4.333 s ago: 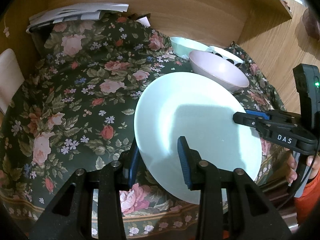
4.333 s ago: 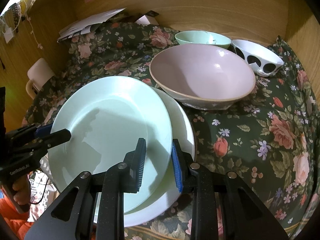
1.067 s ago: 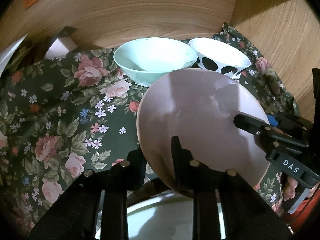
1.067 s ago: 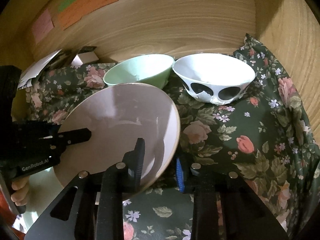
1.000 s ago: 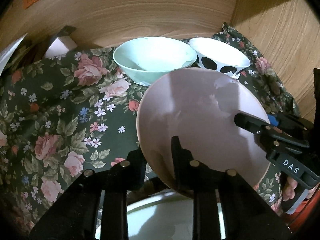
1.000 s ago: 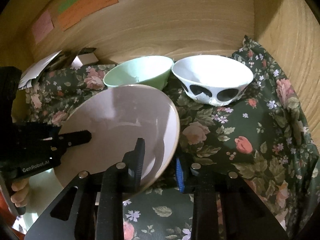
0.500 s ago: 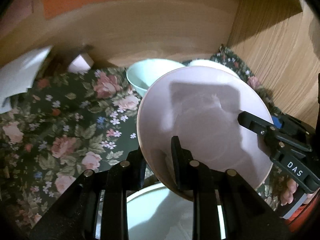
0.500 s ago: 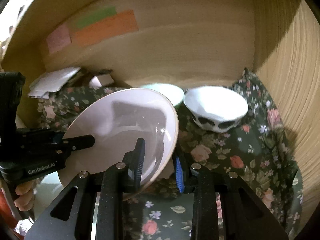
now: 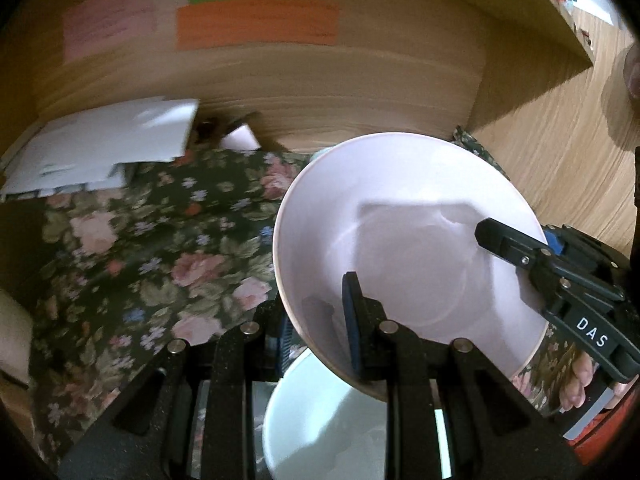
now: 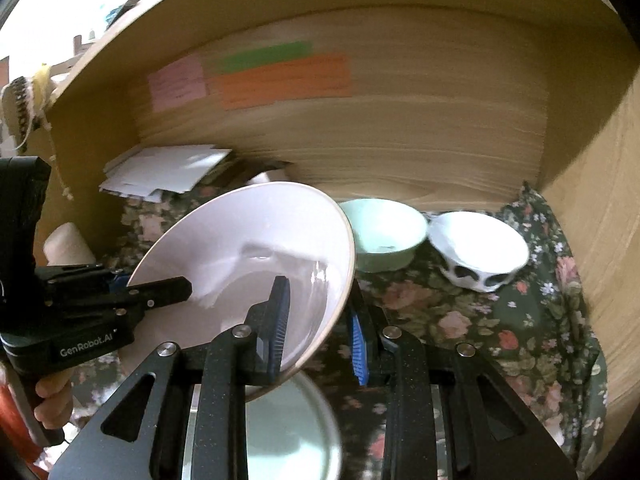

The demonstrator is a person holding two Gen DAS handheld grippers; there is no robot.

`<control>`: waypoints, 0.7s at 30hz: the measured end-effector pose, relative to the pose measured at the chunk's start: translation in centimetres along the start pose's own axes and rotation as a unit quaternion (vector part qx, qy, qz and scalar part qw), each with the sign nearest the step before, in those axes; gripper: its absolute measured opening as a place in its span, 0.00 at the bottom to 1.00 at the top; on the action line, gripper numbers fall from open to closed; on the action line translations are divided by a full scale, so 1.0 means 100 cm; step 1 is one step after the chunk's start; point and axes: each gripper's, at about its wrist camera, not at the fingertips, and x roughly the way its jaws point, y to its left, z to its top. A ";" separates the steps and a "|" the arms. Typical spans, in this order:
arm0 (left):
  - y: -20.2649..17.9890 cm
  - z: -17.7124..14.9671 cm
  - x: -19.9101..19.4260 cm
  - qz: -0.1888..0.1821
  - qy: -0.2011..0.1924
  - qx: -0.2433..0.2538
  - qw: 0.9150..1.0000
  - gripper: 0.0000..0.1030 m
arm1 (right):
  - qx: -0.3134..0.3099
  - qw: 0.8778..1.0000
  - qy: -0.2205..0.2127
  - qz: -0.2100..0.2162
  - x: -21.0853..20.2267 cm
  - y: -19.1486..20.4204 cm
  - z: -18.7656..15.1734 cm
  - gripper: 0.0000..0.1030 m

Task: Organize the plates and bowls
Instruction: 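Lift the pale pink bowl and carry it toward the plate stack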

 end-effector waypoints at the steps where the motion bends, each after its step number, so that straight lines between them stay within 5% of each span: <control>1: 0.003 -0.002 -0.003 0.002 -0.001 -0.002 1.000 0.22 | -0.002 1.000 0.000 0.003 0.000 0.004 0.000 0.24; 21: 0.095 -0.070 -0.072 0.061 -0.022 -0.065 0.996 0.22 | -0.060 0.995 0.027 0.074 0.022 0.109 -0.012 0.24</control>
